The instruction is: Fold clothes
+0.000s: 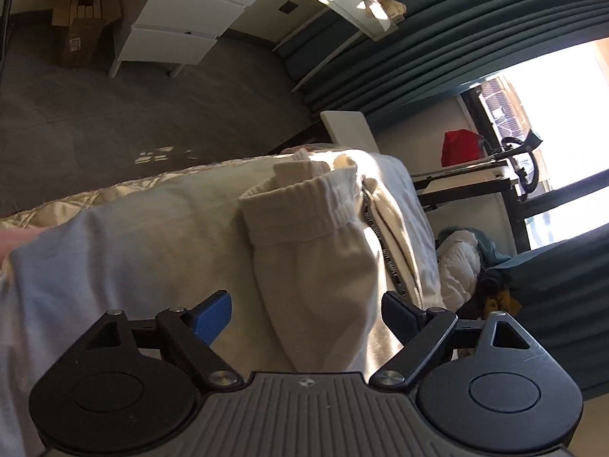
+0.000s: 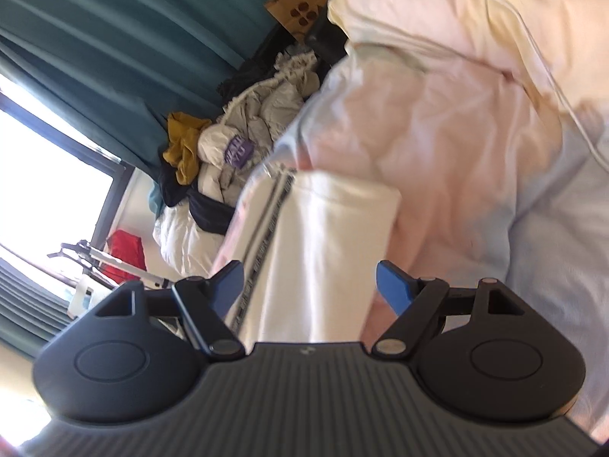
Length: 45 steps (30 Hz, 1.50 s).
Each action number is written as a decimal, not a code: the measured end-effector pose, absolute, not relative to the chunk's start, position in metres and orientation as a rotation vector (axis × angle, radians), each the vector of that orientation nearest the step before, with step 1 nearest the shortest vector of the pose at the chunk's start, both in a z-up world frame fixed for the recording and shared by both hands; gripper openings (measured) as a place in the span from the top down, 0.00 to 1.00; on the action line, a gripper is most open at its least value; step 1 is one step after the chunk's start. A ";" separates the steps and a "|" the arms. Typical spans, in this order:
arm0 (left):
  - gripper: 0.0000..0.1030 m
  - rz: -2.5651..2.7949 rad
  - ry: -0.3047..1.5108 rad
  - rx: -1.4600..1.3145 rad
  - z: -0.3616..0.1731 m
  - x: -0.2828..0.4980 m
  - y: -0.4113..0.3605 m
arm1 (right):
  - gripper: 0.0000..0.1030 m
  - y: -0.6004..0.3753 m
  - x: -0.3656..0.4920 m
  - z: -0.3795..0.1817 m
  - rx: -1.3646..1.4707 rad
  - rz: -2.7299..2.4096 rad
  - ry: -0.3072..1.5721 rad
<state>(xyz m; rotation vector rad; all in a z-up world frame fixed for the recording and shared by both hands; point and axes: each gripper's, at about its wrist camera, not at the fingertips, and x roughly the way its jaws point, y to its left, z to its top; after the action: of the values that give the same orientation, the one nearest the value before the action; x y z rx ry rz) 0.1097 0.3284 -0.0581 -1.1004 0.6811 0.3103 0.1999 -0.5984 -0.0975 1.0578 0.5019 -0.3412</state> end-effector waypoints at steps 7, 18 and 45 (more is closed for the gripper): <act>0.16 0.293 0.687 -1.174 -0.109 0.147 0.330 | 0.24 -0.581 0.233 -0.150 1.052 -0.366 0.526; 0.88 0.348 0.667 -1.136 -0.112 0.173 0.349 | 0.84 -0.580 0.239 -0.148 1.014 -0.444 0.346; 0.86 0.250 0.653 -0.963 -0.061 0.030 0.388 | 0.90 -0.592 0.011 -0.170 1.350 -0.516 0.339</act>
<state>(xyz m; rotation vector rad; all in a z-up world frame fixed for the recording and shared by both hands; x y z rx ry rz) 0.0295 0.3882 -0.0611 -0.9626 0.6532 0.2499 0.0114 -0.5924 -0.1699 1.3503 0.3391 -0.5163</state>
